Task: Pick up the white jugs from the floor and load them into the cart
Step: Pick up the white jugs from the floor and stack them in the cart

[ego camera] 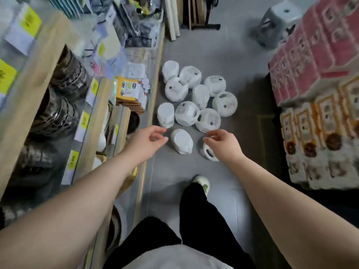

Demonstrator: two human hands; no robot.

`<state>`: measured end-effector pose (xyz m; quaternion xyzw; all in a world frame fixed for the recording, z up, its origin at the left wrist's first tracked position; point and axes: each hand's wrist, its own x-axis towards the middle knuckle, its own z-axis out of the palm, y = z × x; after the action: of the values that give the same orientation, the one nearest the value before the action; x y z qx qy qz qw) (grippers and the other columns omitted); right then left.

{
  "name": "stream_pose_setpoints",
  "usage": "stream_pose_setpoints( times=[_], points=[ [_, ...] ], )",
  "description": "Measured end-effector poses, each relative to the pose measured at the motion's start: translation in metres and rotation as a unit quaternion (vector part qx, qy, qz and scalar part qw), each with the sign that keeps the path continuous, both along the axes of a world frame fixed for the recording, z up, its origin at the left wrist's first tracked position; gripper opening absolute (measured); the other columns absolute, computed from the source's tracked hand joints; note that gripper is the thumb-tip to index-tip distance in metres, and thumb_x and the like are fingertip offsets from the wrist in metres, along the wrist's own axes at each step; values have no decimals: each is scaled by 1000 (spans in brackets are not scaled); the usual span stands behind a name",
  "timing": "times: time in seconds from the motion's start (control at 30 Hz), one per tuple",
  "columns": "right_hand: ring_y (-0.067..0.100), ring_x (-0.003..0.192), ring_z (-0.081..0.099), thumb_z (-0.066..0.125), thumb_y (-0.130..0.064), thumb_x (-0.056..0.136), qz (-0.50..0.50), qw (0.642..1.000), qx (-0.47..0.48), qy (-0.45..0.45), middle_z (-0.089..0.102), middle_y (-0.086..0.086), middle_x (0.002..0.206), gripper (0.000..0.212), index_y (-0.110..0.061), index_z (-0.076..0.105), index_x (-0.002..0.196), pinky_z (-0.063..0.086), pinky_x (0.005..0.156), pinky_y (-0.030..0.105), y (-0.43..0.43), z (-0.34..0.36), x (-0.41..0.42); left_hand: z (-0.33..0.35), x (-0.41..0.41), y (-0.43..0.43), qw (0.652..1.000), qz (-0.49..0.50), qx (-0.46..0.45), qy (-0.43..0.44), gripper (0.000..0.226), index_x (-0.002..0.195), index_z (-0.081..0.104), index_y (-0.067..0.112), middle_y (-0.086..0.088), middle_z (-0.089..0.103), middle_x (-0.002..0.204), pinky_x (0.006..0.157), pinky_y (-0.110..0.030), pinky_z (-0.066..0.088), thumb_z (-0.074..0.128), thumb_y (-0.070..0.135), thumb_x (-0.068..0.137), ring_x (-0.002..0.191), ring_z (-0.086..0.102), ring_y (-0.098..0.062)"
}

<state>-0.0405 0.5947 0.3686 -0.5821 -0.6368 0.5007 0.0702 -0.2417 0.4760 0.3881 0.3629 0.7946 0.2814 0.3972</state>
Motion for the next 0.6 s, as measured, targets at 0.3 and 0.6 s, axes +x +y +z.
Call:
stream_pose_setpoints(
  times=[0.3, 0.6],
  points=[
    [16, 91, 59, 66, -28, 88, -5, 998, -55, -32, 60, -1, 105, 39, -15, 59, 123, 47, 78, 29, 80, -191, -69, -201, -59, 98, 999, 6, -43, -21, 26, 110, 60, 38, 13, 68, 91, 94, -38, 50, 69, 29, 87, 95, 65, -18],
    [24, 137, 40, 75, -31, 82, -83, 990, -109, -13, 39, 7, 151, 80, -18, 34, 149, 37, 109, 35, 95, -431, -93, -453, -80, 159, 994, 2, -87, -61, 51, 134, 53, 27, 14, 55, 111, 94, -34, 47, 71, 28, 86, 110, 56, -14]
  ],
)
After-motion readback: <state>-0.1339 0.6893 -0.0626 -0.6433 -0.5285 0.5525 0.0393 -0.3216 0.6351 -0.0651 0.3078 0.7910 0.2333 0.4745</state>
